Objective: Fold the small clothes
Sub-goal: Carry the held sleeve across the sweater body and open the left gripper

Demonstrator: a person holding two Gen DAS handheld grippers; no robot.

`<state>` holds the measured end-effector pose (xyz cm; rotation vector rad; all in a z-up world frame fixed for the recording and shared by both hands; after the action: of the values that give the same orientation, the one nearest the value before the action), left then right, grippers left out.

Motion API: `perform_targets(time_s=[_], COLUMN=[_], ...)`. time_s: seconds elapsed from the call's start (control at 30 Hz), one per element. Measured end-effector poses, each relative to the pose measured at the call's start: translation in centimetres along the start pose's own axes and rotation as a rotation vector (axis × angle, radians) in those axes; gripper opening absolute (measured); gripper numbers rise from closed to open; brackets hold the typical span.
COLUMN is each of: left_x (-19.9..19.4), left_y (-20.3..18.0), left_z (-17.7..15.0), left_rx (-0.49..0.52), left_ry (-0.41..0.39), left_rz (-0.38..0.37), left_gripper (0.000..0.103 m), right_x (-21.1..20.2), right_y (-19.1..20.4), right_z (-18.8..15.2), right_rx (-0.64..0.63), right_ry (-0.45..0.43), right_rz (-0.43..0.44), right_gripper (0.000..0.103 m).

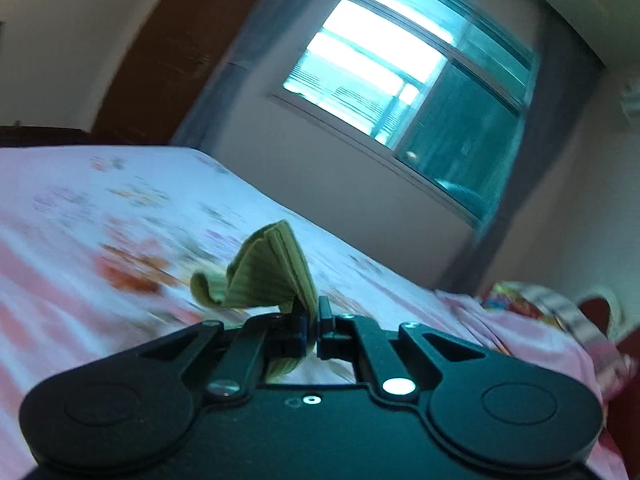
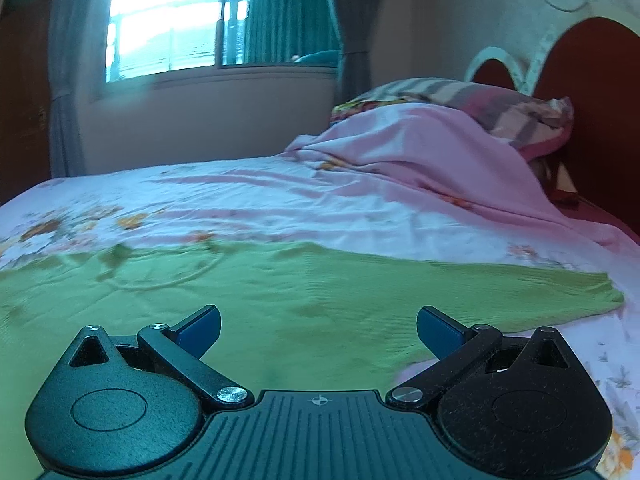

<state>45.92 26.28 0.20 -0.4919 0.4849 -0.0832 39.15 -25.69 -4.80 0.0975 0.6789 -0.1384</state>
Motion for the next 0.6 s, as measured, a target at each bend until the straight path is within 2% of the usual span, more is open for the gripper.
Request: perform_targets(time_s=[0.2, 0.27, 0.47, 0.6], left_x=[4.3, 6.4, 11.9, 14.2], left_y=[-9.6, -11.8, -17.5, -20.7], left_z=[-6.4, -7.8, -12.3, -13.8], left_rx=[0.232, 0.289, 0.350, 0.357], left_ry=[0.113, 0.150, 0.236, 0.253], left_rz=[-0.016, -0.019, -0.021, -0.031], left_gripper=[0.002, 0.002, 0.002, 0.002], right_x=[0.8, 0.8, 0.7, 0.9], right_y=[-3.8, -4.9, -8.1, -10.2], right_z=[0.9, 1.0, 0.4, -0.5], right_rx=[0.052, 0.068, 0.099, 0.116], right_ry=[-0.011, -0.013, -0.011, -0.001], right_rz=[-0.028, -0.035, -0.053, -0.065], right_gripper=[0.103, 0.103, 0.103, 0.103])
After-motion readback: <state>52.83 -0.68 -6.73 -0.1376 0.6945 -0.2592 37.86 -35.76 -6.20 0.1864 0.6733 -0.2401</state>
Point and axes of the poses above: each gripper's, at about its wrist camera, not at the fingertips, and x roughly the way its jaws point, y to its left, z to its top, the point moved 5 cm from there along x, roughly the way its jaws point, and after that the axes turned 13 degrees about y, right-handed, at the moved point
